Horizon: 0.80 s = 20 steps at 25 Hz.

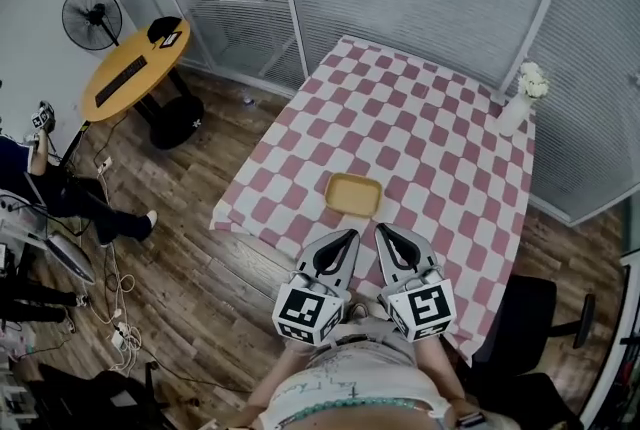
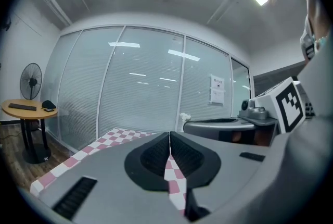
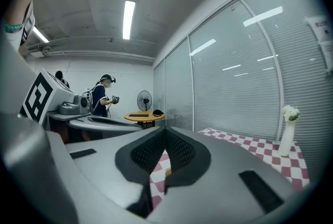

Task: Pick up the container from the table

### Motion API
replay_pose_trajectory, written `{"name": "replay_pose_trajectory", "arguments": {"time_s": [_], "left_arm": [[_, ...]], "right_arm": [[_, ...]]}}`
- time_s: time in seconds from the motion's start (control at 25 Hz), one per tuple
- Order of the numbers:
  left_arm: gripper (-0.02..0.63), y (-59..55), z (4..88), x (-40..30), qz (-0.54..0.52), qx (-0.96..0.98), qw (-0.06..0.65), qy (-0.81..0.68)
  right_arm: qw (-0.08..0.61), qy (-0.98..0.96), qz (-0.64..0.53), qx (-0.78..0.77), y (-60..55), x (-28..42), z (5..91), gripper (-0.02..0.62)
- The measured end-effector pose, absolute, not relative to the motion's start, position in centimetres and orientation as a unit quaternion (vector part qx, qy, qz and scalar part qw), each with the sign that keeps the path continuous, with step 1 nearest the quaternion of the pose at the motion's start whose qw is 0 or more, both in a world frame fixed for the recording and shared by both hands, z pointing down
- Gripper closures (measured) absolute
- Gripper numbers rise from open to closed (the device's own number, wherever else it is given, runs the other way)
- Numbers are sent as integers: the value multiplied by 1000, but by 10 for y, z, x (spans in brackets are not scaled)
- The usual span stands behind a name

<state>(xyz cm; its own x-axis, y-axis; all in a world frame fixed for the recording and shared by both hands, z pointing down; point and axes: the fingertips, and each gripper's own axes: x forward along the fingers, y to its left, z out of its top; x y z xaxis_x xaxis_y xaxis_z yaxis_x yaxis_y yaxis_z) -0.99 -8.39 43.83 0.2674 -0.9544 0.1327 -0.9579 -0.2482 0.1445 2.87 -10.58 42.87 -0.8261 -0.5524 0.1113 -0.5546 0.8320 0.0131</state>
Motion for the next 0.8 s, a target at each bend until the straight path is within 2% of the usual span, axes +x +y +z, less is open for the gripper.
{"name": "replay_pose_trajectory", "arguments": {"time_s": [0.8], "left_arm": [[590,-180,434,-89,10,868,94,-488]], "right_arm": [[58,-902,22,427,-185,-37,430,601]]}}
